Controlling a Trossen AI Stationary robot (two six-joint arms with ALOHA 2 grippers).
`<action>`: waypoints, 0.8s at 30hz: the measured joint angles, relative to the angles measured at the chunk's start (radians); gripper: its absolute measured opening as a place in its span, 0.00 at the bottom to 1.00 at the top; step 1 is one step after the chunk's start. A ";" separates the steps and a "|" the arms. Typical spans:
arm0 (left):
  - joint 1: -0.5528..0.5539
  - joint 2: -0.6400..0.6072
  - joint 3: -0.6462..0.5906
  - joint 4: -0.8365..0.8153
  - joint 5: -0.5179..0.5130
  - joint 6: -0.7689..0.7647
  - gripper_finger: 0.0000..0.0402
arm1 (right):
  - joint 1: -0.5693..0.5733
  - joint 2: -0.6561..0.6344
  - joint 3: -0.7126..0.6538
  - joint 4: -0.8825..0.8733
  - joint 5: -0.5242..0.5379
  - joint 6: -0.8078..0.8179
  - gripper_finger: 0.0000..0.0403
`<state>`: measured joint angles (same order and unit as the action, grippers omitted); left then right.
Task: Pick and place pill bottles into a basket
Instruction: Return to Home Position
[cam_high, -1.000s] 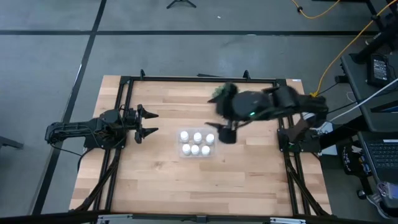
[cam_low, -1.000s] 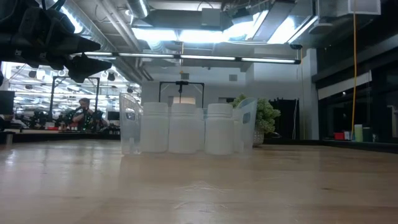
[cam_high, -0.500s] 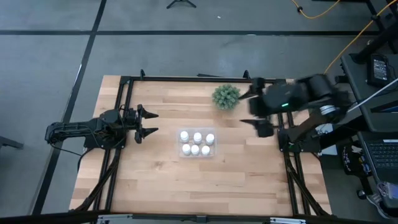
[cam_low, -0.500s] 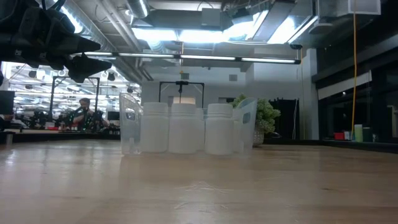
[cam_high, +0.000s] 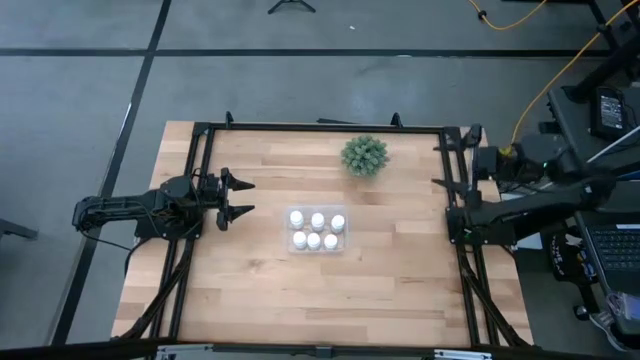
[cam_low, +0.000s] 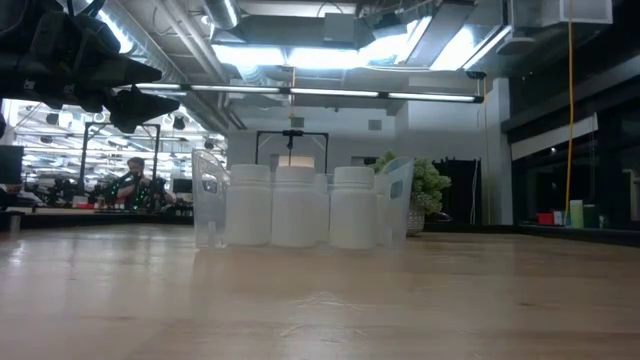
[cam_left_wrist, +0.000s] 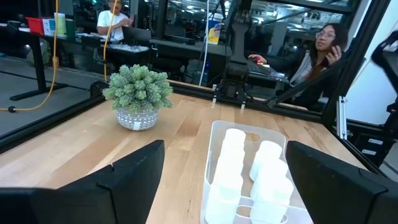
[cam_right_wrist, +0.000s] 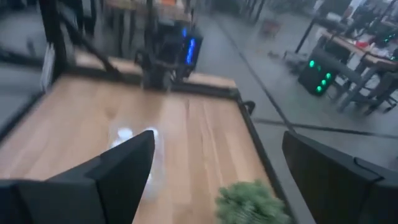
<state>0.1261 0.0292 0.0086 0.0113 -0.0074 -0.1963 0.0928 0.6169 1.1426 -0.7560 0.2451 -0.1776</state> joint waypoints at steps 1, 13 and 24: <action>0.000 0.000 0.000 0.000 0.000 0.000 0.82 | 0.000 -0.060 -0.089 0.064 -0.003 0.024 0.88; 0.000 0.000 0.000 0.000 0.000 0.000 0.82 | 0.001 -0.530 -1.007 1.125 -0.163 0.226 0.88; 0.000 0.000 0.000 0.003 0.001 0.000 0.82 | -0.005 -0.615 -1.136 0.970 -0.213 0.244 0.88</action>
<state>0.1261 0.0291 0.0086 0.0147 -0.0067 -0.1963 0.0876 0.0018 0.0067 0.2144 0.0317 0.0666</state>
